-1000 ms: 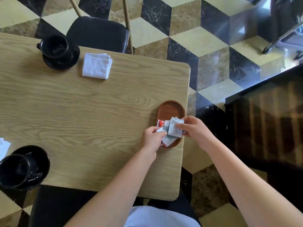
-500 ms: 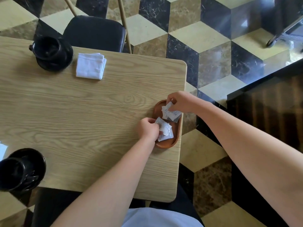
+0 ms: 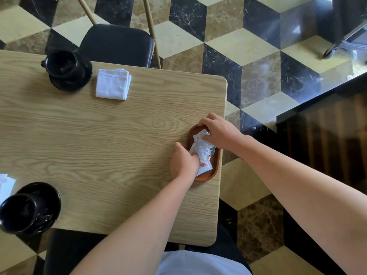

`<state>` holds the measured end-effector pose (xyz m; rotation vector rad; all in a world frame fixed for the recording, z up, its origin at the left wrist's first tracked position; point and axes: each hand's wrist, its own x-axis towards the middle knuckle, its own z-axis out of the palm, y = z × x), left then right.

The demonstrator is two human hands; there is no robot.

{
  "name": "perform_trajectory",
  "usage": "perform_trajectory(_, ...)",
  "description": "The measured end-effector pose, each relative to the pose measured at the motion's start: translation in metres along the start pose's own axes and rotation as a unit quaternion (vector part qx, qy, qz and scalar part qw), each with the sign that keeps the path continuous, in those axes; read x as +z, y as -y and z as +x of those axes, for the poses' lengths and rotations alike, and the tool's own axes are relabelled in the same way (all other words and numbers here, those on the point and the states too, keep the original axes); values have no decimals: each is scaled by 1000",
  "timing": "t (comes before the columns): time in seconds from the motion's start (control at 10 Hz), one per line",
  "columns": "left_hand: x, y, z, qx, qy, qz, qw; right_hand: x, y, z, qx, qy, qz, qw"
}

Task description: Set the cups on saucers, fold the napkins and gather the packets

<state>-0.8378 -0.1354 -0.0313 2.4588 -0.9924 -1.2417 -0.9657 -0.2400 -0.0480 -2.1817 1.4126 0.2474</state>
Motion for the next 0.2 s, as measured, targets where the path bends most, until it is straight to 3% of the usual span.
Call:
perform_trajectory(0.1, -5, 9, -5, 72, -28, 17, 997, 5, 10, -16, 34, -89, 45, 994)
perform_trajectory(0.2, -19, 24, -12, 181, -25, 105, 977, 14, 22, -39, 104, -141, 78, 981)
